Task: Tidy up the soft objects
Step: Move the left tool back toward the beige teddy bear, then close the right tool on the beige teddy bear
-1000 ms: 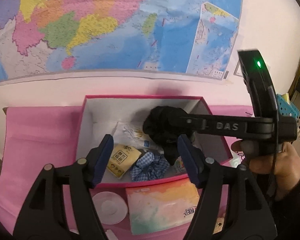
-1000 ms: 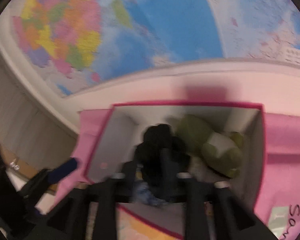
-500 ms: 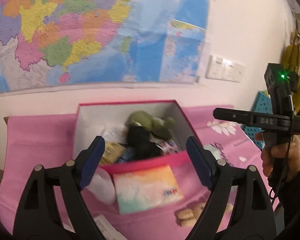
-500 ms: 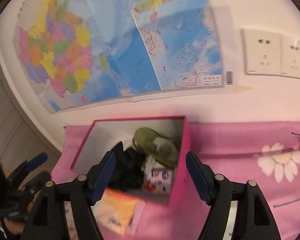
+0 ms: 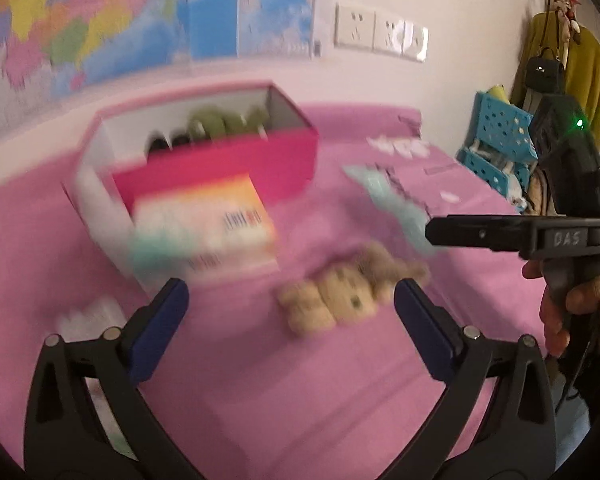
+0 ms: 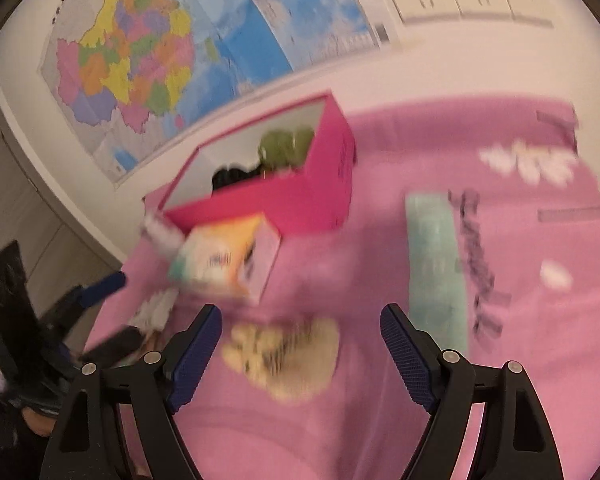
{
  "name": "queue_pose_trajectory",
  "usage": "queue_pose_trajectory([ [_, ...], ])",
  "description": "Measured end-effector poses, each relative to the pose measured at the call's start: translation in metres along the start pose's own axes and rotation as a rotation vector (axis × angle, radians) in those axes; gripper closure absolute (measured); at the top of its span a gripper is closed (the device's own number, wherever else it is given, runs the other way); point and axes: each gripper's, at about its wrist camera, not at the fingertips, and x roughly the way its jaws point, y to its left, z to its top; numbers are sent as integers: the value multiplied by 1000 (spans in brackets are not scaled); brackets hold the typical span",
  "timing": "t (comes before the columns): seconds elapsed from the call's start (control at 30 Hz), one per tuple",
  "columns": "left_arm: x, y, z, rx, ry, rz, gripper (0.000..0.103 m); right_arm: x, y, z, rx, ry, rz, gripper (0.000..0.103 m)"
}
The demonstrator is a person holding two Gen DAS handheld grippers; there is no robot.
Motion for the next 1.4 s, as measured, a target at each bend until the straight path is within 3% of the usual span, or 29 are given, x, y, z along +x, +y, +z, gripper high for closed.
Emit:
queue_pose_trajectory([
  [0.17, 20, -11, -27, -8, 51, 10, 0, 4, 0, -27, 29, 14, -12, 20],
  [0.4, 41, -23, -31, -4, 86, 5, 0, 18, 14, -34, -20, 23, -60, 24],
  [0.5, 50, -23, -28, -10, 93, 9, 0, 26, 14, -34, -25, 34, -83, 36],
  [0.57, 55, -23, -25, -17, 98, 6, 0, 32, 12, -35, -25, 54, -92, 55],
  [0.6, 58, -22, -25, -20, 101, 0, 1, 35, 11, -37, -25, 61, -95, 59],
  [0.63, 60, -22, -25, -20, 101, -4, 3, 37, 10, -37, -22, 63, -88, 64],
  [0.7, 67, -21, -26, -27, 124, 1, 21, 39, 9, -38, -16, 60, -77, 69],
  [0.8, 71, -23, -27, -25, 140, -45, 39, 39, 8, -38, -13, 52, -66, 75],
  [1.07, 66, -27, -25, -23, 142, -46, 47, 35, 13, -39, -26, 40, -46, 80],
  [1.4, 30, -16, -1, -31, 35, -16, 48, 18, 37, -21, -89, -24, -29, 80],
])
